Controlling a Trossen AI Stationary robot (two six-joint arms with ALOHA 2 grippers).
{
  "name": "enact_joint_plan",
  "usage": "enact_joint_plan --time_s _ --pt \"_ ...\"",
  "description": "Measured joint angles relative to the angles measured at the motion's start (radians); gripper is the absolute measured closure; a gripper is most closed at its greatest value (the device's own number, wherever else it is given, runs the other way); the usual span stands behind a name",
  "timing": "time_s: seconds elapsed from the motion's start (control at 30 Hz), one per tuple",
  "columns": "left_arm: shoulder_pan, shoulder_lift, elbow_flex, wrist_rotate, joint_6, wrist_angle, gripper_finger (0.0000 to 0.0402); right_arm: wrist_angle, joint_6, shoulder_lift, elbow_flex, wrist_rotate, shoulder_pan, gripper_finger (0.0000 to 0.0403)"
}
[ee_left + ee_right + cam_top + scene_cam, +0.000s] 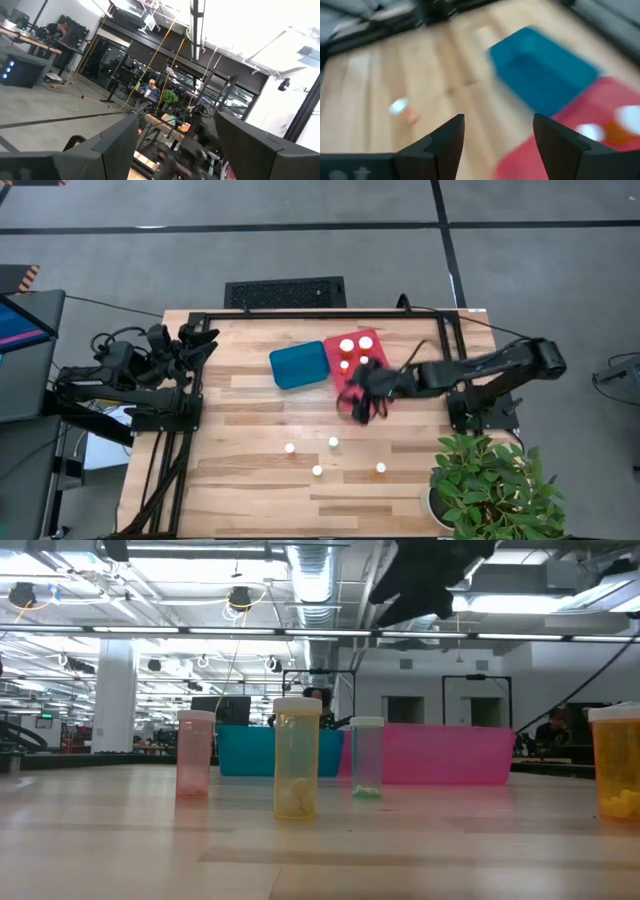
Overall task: Pick and place medicine bottles into bin by pill shape (circle, oval)
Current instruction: Put the blue pill bottle into the blue bin
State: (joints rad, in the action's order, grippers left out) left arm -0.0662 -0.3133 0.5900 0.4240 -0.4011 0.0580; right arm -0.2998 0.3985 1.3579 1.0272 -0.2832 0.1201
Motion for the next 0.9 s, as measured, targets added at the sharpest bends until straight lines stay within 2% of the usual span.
enact_joint_plan --time_s 0.2,0.4,0.63,0.9 --pt "0.0 0.0 0.0 0.0 0.0 -0.016 0.0142 -0.002 0.011 0.213 0.109 0.0 0.156 0.0159" --pt "0.0 0.0 0.0 -0.02 0.0 -0.023 0.0142 -0.002 0.02 0.374 0.212 0.001 0.229 0.0159" --pt "0.0 0.0 0.0 -0.079 -0.001 -0.023 0.0142 -0.023 0.106 0.445 0.231 0.027 0.229 0.0147" --pt "0.0 0.0 0.0 -0.088 0.0 -0.024 0.0142 -0.067 0.126 0.463 0.23 0.047 0.218 0.0137"
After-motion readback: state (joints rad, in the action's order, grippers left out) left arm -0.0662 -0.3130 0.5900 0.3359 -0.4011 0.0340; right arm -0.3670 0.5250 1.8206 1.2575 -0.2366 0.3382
